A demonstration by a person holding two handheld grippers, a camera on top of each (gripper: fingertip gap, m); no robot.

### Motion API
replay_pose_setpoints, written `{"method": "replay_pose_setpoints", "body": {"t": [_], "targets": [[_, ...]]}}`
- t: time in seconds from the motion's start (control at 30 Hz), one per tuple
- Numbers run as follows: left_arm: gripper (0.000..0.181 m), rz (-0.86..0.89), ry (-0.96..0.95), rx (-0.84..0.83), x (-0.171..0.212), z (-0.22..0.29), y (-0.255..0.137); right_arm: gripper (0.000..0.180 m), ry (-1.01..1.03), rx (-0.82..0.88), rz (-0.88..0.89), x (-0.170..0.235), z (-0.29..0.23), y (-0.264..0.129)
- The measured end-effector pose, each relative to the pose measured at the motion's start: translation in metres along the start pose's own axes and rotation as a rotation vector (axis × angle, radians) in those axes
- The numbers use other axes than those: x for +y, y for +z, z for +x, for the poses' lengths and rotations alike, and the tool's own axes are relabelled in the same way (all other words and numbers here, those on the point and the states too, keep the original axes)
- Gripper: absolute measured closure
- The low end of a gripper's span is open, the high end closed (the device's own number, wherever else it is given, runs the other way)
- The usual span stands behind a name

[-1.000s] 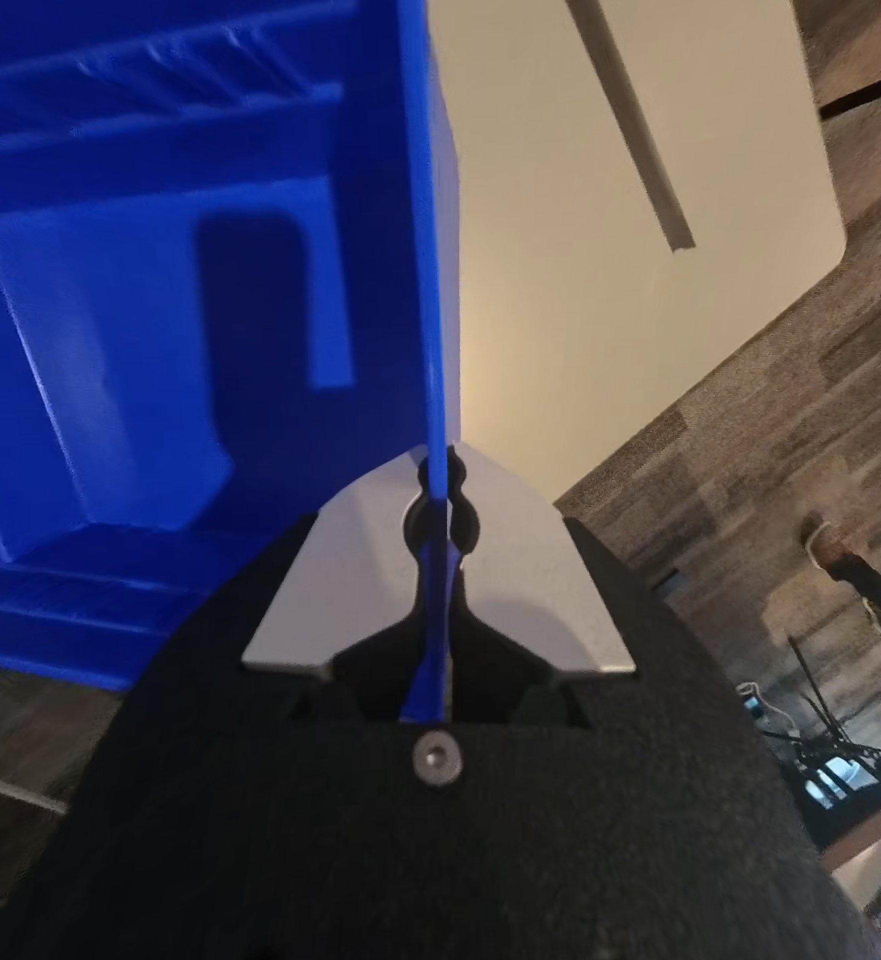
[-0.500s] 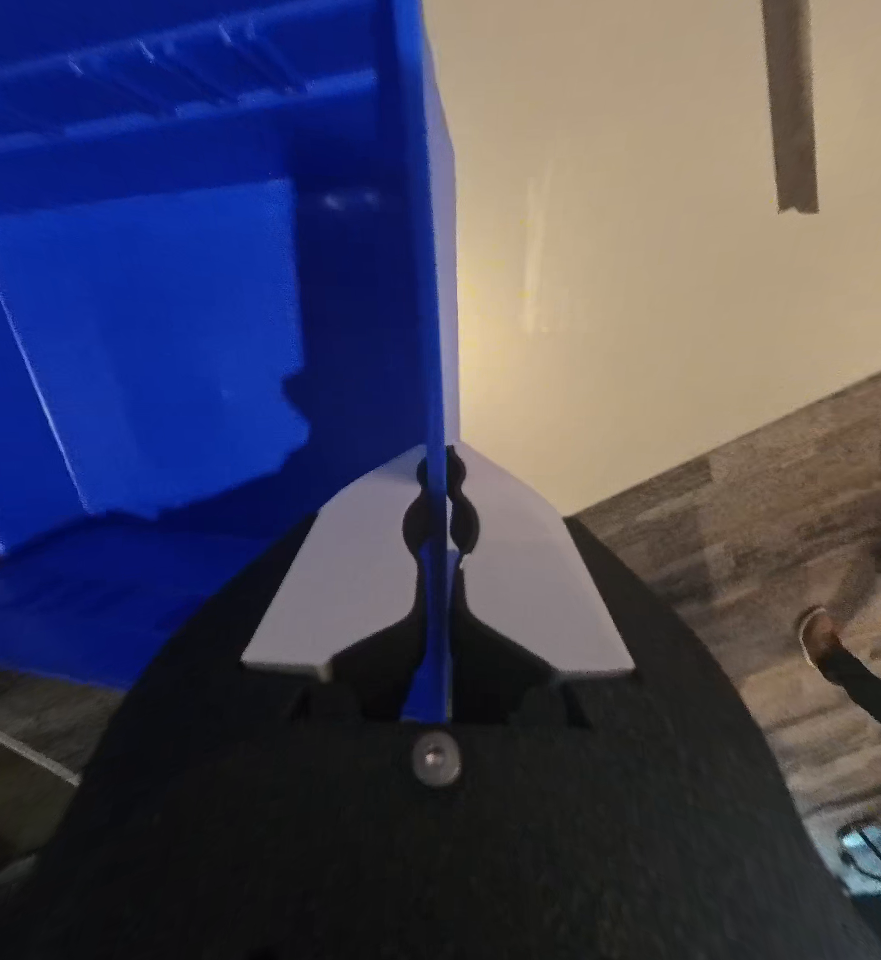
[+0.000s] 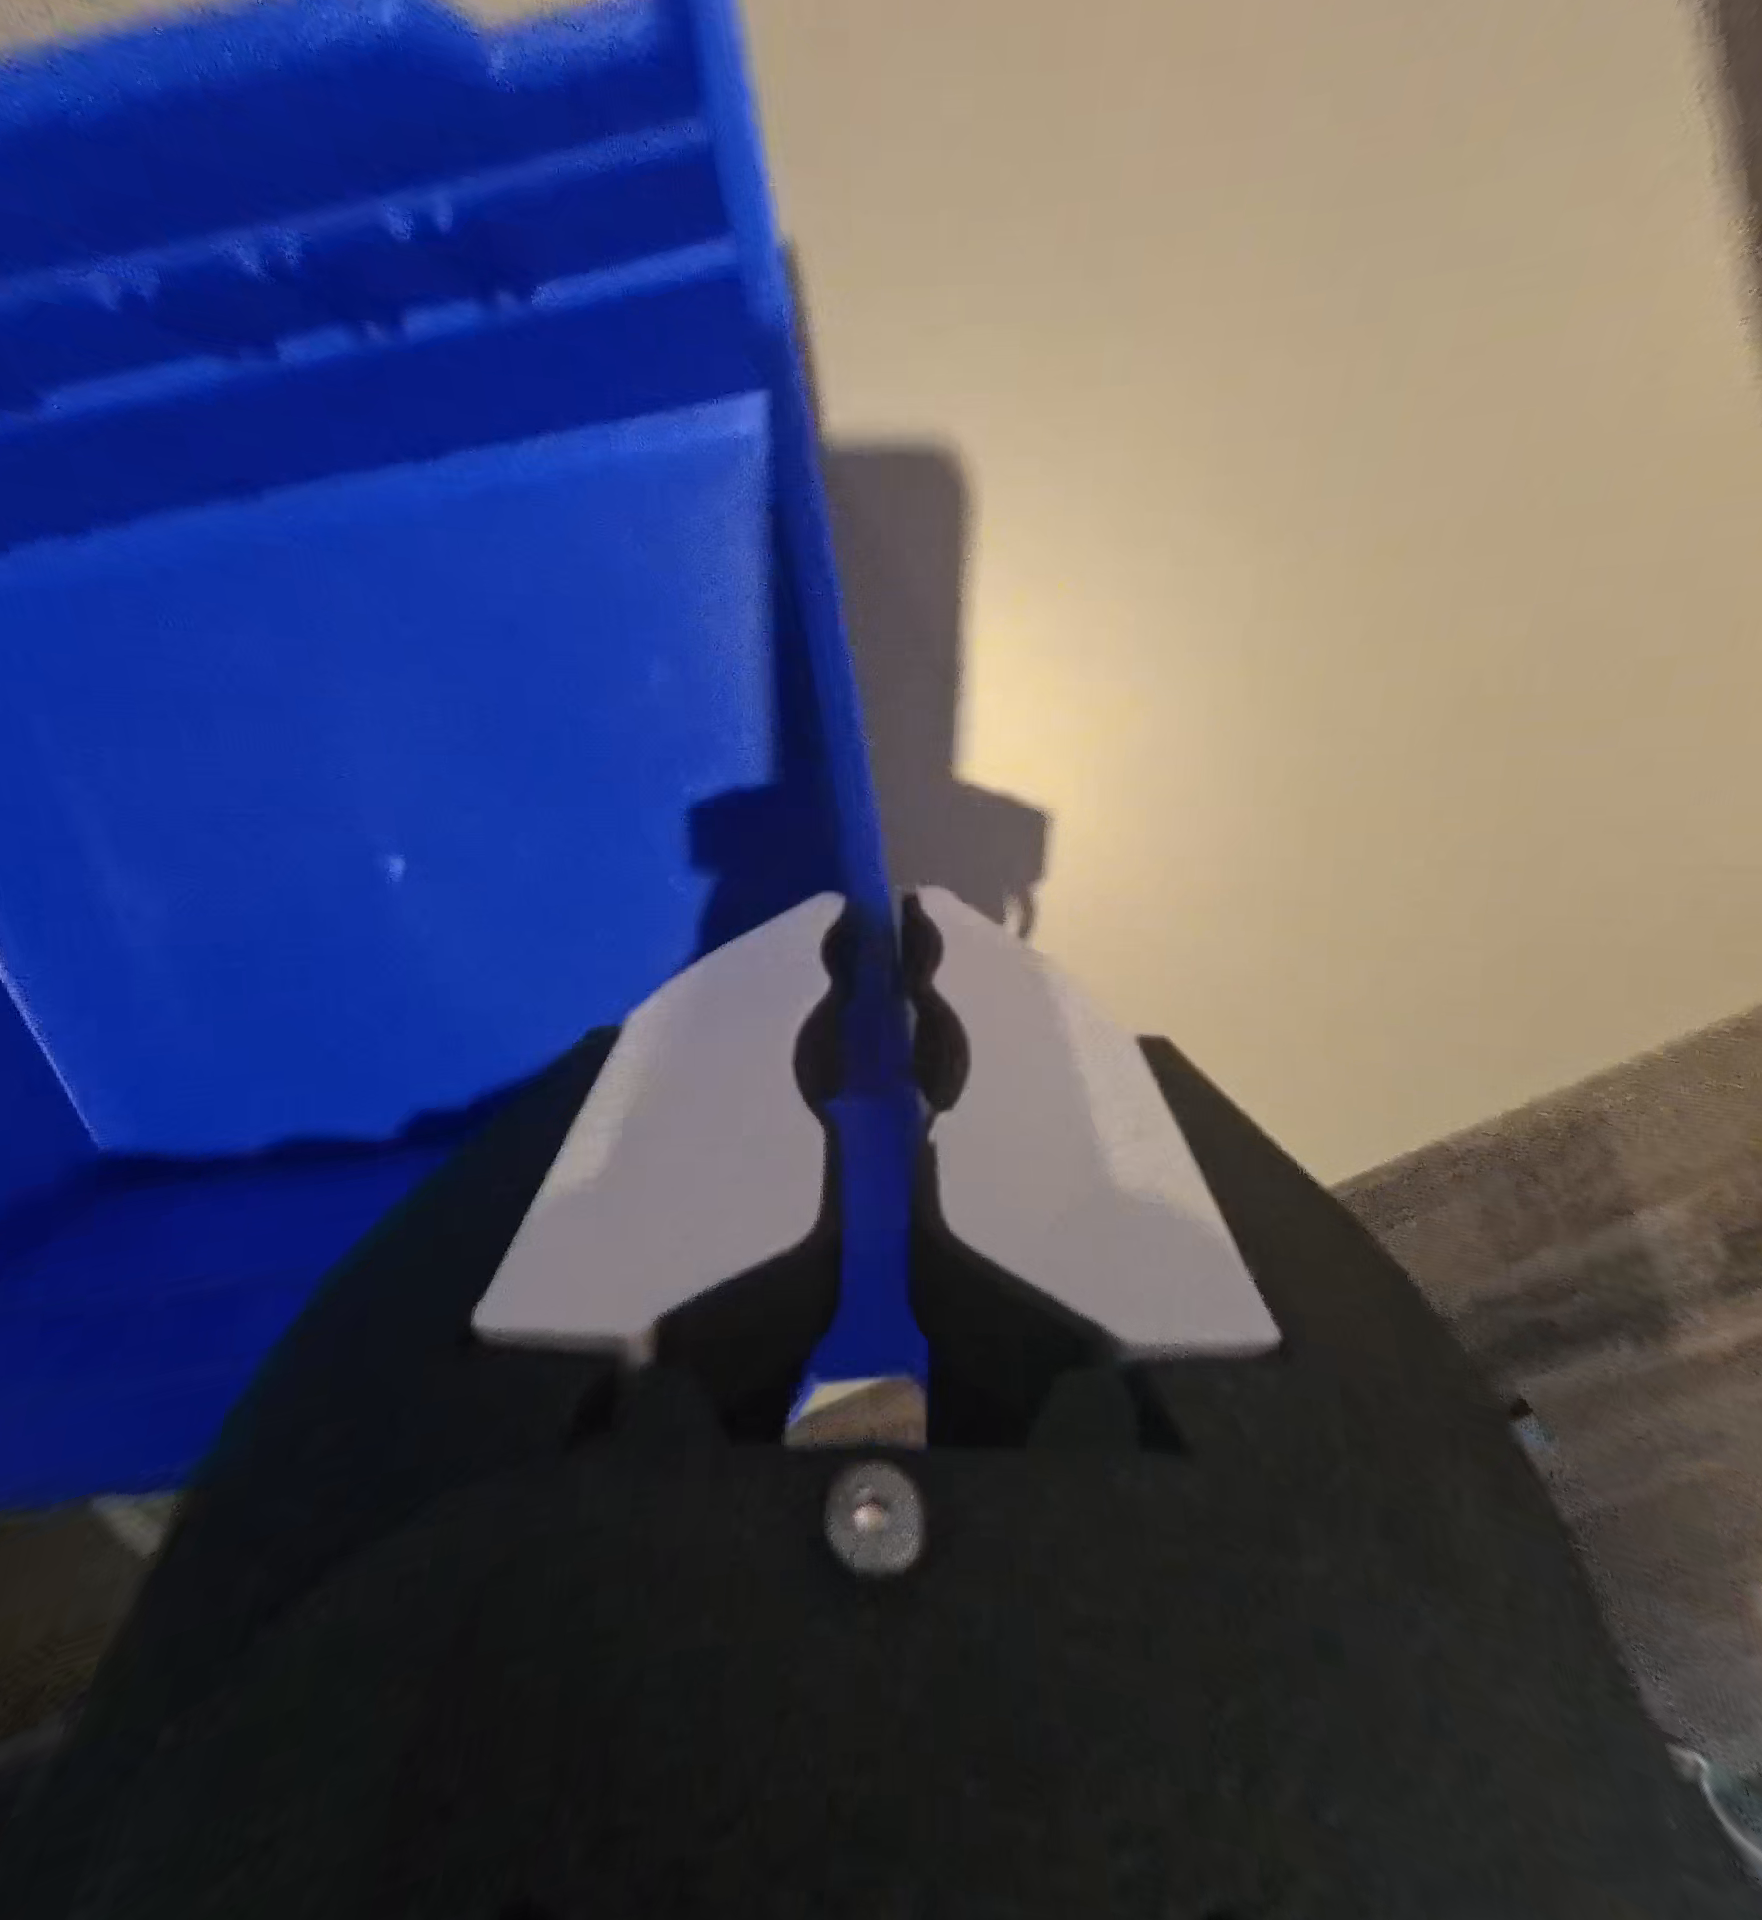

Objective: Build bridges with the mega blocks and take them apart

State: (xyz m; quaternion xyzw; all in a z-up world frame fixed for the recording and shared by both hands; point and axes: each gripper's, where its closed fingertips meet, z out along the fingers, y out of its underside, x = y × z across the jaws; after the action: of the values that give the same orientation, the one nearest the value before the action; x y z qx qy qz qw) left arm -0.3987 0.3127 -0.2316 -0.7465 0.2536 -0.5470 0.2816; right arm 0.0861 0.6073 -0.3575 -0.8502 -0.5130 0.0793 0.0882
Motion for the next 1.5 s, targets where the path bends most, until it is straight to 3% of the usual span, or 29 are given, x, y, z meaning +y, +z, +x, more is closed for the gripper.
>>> {"method": "replay_pose_setpoints", "body": {"t": [0.03, 0.13, 0.17, 0.23, 0.27, 0.33, 0.4, 0.47, 0.57, 0.8, 0.93, 1.03, 1.1, 1.13, 1.5], "targets": [[0.126, 0.003, 0.006, 0.008, 0.001, 0.001, 0.000, 0.171, 0.014, 0.032, 0.049, -0.005, 0.001, -0.008], [0.126, 0.004, 0.030, 0.028, 0.005, 0.002, -0.003, 0.152, 0.088, 0.245, 0.201, -0.017, 0.007, -0.053], [0.125, 0.006, 0.042, 0.032, 0.006, 0.003, -0.005, 0.134, 0.118, 0.324, 0.267, -0.020, 0.004, -0.073], [0.125, 0.016, 0.063, 0.042, 0.009, 0.004, -0.009, 0.076, 0.241, 0.522, 0.384, -0.017, -0.003, -0.117], [0.125, 0.026, 0.074, 0.051, 0.010, 0.005, -0.012, 0.057, 0.324, 0.601, 0.434, -0.009, -0.013, -0.135], [0.125, 0.049, 0.089, 0.068, 0.012, 0.006, -0.017, 0.041, 0.467, 0.646, 0.538, 0.005, -0.046, -0.155], [0.125, 0.067, 0.103, 0.081, 0.014, 0.006, -0.022, 0.048, 0.650, 0.599, 0.606, 0.026, -0.081, -0.153], [0.124, 0.083, 0.113, 0.094, 0.017, 0.006, -0.026, 0.051, 0.826, 0.485, 0.565, 0.050, -0.113, -0.134], [0.123, 0.102, 0.117, 0.131, 0.022, 0.008, -0.029, 0.071, 0.966, 0.375, 0.587, 0.073, -0.146, -0.106], [0.123, 0.091, 0.116, 0.129, 0.037, 0.007, -0.040, 0.071, 1.049, 0.300, 0.385, 0.099, -0.179, -0.044], [0.123, 0.091, 0.124, 0.121, 0.042, 0.010, -0.046, 0.081, 1.027, 0.331, 0.205, 0.107, -0.174, -0.020], [0.123, 0.087, 0.121, 0.107, 0.048, 0.009, -0.050, 0.110, 1.004, 0.325, 0.086, 0.115, -0.168, -0.008], [0.123, 0.087, 0.112, 0.102, 0.050, 0.007, -0.053, 0.153, 0.989, 0.281, 0.046, 0.116, -0.166, -0.004], [0.123, 0.090, 0.107, 0.101, 0.051, 0.006, -0.054, 0.166, 0.981, 0.288, 0.012, 0.121, -0.161, -0.004], [0.124, 0.080, 0.054, 0.080, 0.052, -0.009, -0.050, 0.174, 1.053, 0.144, 0.050, 0.137, -0.098, -0.010]]}}
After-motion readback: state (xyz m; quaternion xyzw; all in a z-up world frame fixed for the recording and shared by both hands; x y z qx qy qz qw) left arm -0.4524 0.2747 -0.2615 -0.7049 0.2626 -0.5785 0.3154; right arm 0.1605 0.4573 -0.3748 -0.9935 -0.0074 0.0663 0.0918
